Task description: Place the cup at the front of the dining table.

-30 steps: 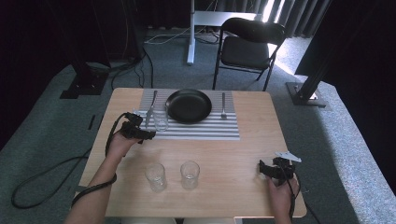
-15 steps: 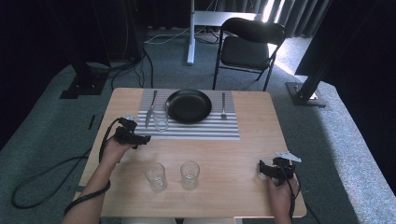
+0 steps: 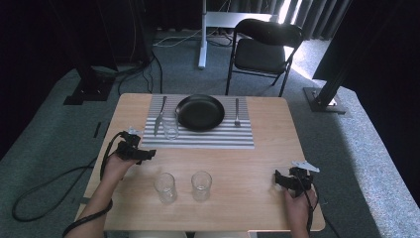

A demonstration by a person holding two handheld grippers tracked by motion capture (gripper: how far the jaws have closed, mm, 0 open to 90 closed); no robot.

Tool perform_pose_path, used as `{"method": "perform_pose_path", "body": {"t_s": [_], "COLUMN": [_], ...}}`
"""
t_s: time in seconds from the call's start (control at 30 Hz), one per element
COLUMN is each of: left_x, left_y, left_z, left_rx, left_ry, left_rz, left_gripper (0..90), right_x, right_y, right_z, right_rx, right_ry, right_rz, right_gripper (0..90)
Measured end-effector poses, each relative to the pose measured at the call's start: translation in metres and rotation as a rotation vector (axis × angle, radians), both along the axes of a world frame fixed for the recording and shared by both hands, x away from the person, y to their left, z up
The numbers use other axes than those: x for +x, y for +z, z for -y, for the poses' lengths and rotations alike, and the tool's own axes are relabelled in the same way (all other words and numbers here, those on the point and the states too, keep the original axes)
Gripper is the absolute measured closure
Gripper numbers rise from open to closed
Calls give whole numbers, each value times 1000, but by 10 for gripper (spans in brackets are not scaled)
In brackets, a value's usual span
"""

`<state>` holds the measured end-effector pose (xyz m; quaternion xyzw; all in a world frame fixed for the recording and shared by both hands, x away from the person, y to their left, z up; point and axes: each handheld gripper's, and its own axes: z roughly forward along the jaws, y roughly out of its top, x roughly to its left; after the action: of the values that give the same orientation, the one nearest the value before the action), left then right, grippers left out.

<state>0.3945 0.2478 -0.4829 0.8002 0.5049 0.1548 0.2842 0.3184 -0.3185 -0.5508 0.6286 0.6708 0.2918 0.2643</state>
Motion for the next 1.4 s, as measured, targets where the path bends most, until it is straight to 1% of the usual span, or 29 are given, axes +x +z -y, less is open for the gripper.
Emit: {"method": "perform_pose_path", "body": {"t_s": [0.07, 0.13, 0.17, 0.33, 0.4, 0.43, 0.47, 0.53, 0.6, 0.67, 0.83, 0.9, 1.03, 1.07, 1.17, 1.27, 1.3, 1.4], "left_x": [-6, -7, -10, -16, -19, -19, -23, -26, -29, -33, -40, -43, -47, -49, -55, -61, -63, -69], "left_y": [0, 0, -1, -3, -4, -4, -5, -7, -8, -8, -10, -13, -16, -17, -21, -23, -24, -26], "left_z": [-4, -5, -7, -14, -17, -17, -19, -21, -24, -27, -35, -37, -41, -42, -45, -46, -46, -47], "left_rx": [-14, -13, -7, -12, -34, -34, -39, -24, -26, -28, -41, -26, -23, -34, -20, 1, 1, 1], "left_ry": [2, 5, 5, 17, 28, 28, 26, 23, 27, 25, 49, 54, 66, 72, 78, 82, 85, 87], "left_rz": [2, 4, 6, 8, 10, 10, 7, 7, 2, 6, 14, 7, 2, 3, 3, 8, 16, 19], "left_gripper": [176, 176, 176, 176, 176, 176, 176, 176, 176, 176, 176, 176, 176, 176, 176, 176, 176, 176], "right_x": [0, 0, 0, 0, 0, 0, 0, 0, 0, 0, 0, 0, 0, 0, 0, 0, 0, 0], "right_y": [0, 0, 0, 0, 0, 0, 0, 0, 0, 0, 0, 0, 0, 0, 0, 0, 0, 0], "right_z": [0, 0, 0, 0, 0, 0, 0, 0, 0, 0, 0, 0, 0, 0, 0, 0, 0, 0], "right_rx": [0, 0, 0, 0, 0, 0, 0, 0, 0, 0, 0, 0, 0, 0, 0, 0, 0, 0], "right_ry": [0, 0, 0, 0, 0, 0, 0, 0, 0, 0, 0, 0, 0, 0, 0, 0, 0, 0], "right_rz": [0, 0, 0, 0, 0, 0, 0, 0, 0, 0, 0, 0, 0, 0, 0, 0, 0, 0], "right_gripper": [132, 132, 132, 132, 132, 132, 132, 132, 132, 132, 132, 132, 132, 132, 132, 132, 132, 132]}}
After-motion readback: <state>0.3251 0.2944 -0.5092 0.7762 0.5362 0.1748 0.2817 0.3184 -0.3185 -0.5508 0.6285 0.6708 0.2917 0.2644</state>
